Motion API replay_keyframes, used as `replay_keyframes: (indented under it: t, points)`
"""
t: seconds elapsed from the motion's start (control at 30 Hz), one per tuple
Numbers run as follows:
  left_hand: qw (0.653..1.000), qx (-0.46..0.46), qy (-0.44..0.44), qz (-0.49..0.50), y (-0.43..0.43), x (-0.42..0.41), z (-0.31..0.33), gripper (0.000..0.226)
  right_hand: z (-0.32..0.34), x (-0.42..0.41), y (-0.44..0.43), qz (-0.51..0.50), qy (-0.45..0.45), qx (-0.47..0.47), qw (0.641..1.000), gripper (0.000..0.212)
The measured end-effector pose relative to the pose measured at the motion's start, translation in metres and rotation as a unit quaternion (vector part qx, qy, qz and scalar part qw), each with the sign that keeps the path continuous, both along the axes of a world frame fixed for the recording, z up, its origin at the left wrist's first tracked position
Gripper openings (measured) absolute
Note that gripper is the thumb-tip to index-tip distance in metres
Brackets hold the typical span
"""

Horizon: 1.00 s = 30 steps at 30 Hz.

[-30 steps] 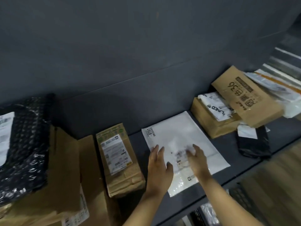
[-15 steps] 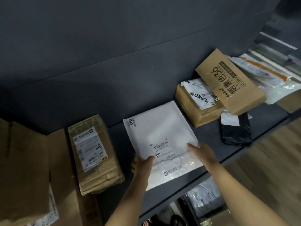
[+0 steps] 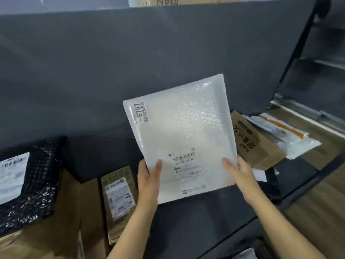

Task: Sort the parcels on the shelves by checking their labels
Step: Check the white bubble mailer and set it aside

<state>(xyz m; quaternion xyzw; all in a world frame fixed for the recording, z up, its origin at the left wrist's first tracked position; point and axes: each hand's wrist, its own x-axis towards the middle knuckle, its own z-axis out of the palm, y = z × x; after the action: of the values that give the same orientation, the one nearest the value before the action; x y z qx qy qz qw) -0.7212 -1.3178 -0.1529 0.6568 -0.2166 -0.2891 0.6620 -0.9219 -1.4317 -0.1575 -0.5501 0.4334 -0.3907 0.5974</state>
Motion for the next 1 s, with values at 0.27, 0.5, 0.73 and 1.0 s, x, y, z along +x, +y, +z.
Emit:
replay_keyframes:
  t: [0.27, 0.5, 0.73, 1.0]
  points:
    - [0.998, -0.042, -0.046, 0.015, -0.004, 0.009, 0.059, 0.018, 0.046, 0.005, -0.007, -0.024, 0.008, -0.075, 0.997, 0.009]
    - [0.996, -0.064, -0.063, 0.008, 0.001, 0.016, 0.073, 0.014, 0.061, 0.011, -0.001, -0.001, -0.019, -0.075, 0.997, 0.019]
    - [0.995, -0.048, -0.088, -0.011, 0.005, 0.023, 0.080, 0.030, 0.078, 0.031, 0.005, -0.001, -0.018, -0.123, 0.992, 0.037]
    - [0.996, -0.036, -0.080, -0.017, 0.004, 0.022, 0.087, 0.049, 0.092, 0.033, 0.016, 0.031, -0.011, -0.123, 0.992, 0.029]
